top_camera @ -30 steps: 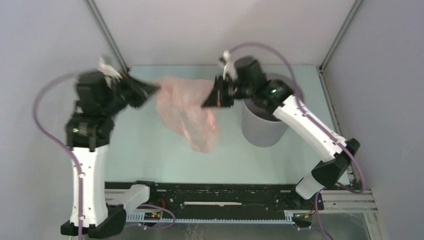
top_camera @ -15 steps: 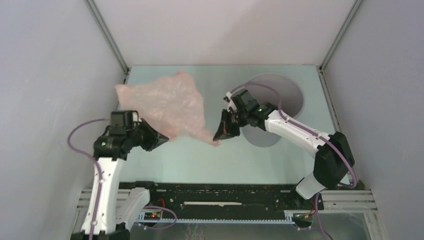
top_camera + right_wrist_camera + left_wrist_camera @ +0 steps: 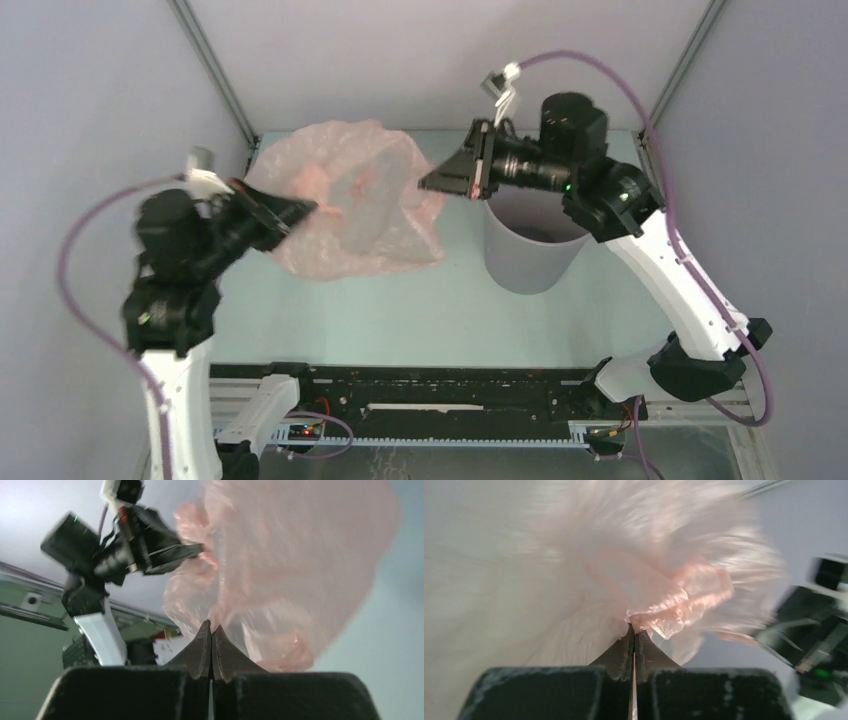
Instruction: Put the trash bags into the trash bin
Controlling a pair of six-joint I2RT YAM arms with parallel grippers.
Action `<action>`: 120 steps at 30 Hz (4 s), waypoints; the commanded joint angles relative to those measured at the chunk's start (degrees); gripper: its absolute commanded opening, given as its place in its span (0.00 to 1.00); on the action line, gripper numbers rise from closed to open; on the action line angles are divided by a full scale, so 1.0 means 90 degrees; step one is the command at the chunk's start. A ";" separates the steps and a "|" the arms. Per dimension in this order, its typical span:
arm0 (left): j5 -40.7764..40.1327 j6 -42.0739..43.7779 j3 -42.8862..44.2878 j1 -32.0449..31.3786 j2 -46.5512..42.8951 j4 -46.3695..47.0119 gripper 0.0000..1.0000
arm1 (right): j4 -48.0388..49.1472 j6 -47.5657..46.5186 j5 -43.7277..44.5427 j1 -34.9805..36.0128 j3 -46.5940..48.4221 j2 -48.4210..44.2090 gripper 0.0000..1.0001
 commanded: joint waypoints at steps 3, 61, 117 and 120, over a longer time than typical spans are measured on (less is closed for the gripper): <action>0.0081 0.0289 -0.1694 0.0052 -0.0679 -0.0501 0.00 | -0.0533 -0.0202 0.0318 0.0178 -0.1807 -0.0036 0.00; 0.1469 -0.1084 -0.1725 -0.1423 -0.0056 0.1506 0.00 | 0.1544 -0.0707 0.2260 0.1925 -0.2093 -0.0058 0.61; 0.0092 -0.0302 -0.1023 -0.2434 0.0627 0.2291 0.85 | -0.2778 -0.0398 -0.2620 -0.6576 0.0123 -0.1986 0.00; -0.0142 -0.0258 -0.1035 -0.2825 0.0940 0.2390 0.85 | -0.3655 -0.0847 -0.2017 -0.6576 0.0847 -0.1886 0.00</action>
